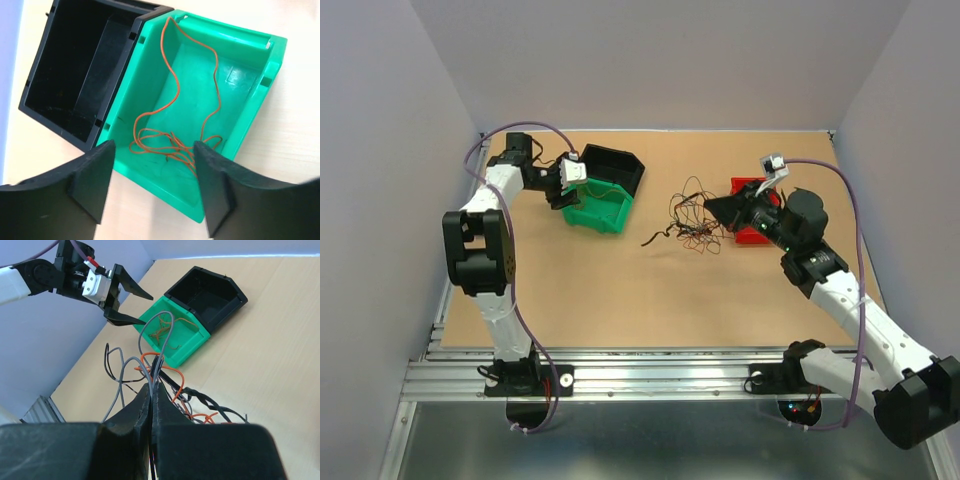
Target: Untangle the cables
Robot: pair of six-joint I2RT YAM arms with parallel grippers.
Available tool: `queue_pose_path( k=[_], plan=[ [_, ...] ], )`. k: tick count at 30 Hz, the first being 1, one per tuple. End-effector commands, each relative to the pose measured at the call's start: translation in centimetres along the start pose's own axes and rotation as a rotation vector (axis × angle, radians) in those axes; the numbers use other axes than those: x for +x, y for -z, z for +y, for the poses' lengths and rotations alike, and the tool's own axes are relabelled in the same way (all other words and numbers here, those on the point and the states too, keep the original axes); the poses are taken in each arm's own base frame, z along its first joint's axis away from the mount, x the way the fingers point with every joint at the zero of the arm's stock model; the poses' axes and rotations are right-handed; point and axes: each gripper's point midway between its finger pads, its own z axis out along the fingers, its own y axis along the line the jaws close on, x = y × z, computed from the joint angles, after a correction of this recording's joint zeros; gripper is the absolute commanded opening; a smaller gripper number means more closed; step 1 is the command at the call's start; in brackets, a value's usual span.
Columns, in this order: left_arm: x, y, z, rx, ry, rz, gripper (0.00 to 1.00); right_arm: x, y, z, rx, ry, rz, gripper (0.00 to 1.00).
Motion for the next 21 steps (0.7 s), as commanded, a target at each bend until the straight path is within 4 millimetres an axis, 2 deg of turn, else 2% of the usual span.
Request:
queue_pose_path(
  k=[1,2,4,5,6,7,8,9,10,11,12,13,15,16,17,19,20,21],
  plan=[
    [-3.5,2.8,1.0,-0.069,0.037,-0.017,0.80,-3.3,-0.3,2.1,-0.065,0.037,-0.091,0.01],
    [-4.4,3.3,1.6,-0.092,0.006,-0.032,0.84,-3.3,-0.3,2.0,-0.063,0.037,-0.092,0.01],
    [-6.6,4.3,1.2,-0.123,0.062,-0.089,0.99,-3.2,-0.4,2.0,-0.063,0.036,-0.089,0.00],
    [-7.9,4.8,2.0,-0.162,0.038,-0.122,0.99,-3.2,-0.4,2.0,-0.061,0.034,-0.088,0.01],
    [-9.4,5.5,1.1,-0.175,0.104,-0.160,0.99,-3.2,-0.4,2.0,-0.061,0.035,-0.088,0.00],
    [-10.3,5.9,1.2,-0.202,0.117,-0.178,0.99,-3.2,-0.4,2.0,-0.061,0.035,-0.088,0.00],
    [-11.7,6.5,2.3,-0.263,0.097,-0.210,0.99,-3.2,-0.4,2.0,-0.061,0.035,-0.087,0.01],
    [-12.5,5.7,1.4,-0.261,0.125,-0.228,0.99,-3.2,-0.4,2.0,-0.061,0.034,-0.085,0.01],
    [-13.8,6.5,1.5,-0.324,0.192,-0.227,0.99,-3.2,-0.4,2.0,-0.059,0.035,-0.087,0.00],
    [-14.6,6.6,1.7,-0.359,0.200,-0.229,0.99,-3.2,-0.4,2.0,-0.059,0.035,-0.087,0.01],
    [-14.9,7.6,2.7,-0.467,0.205,-0.203,0.99,-3.2,-0.3,2.0,-0.059,0.036,-0.087,0.01],
    [-16.3,6.9,2.5,-0.514,0.313,-0.227,0.99,-3.3,-0.4,1.9,-0.058,0.036,-0.088,0.01],
    [-16.9,7.6,3.3,-0.663,0.328,-0.216,0.99,-3.3,-0.4,1.9,-0.057,0.034,-0.087,0.01],
    [-17.9,9.2,3.4,-0.763,0.322,-0.228,0.99,-3.2,-0.4,1.9,-0.056,0.033,-0.084,0.01],
    [-19.5,10.7,4.1,-0.844,0.323,-0.316,0.99,-3.3,-0.3,2.0,-0.058,0.034,-0.086,0.01],
    [-20.0,11.8,2.5,-0.868,0.304,-0.380,0.99,-3.3,-0.3,1.9,-0.057,0.032,-0.086,0.00],
    [-21.3,12.7,2.4,-0.883,0.262,-0.437,0.99,-3.3,-0.3,2.0,-0.056,0.032,-0.088,0.01],
    [-21.4,12.7,1.2,-0.869,0.257,-0.469,0.99,-3.2,-0.4,2.0,-0.056,0.031,-0.084,0.00]
  ],
)
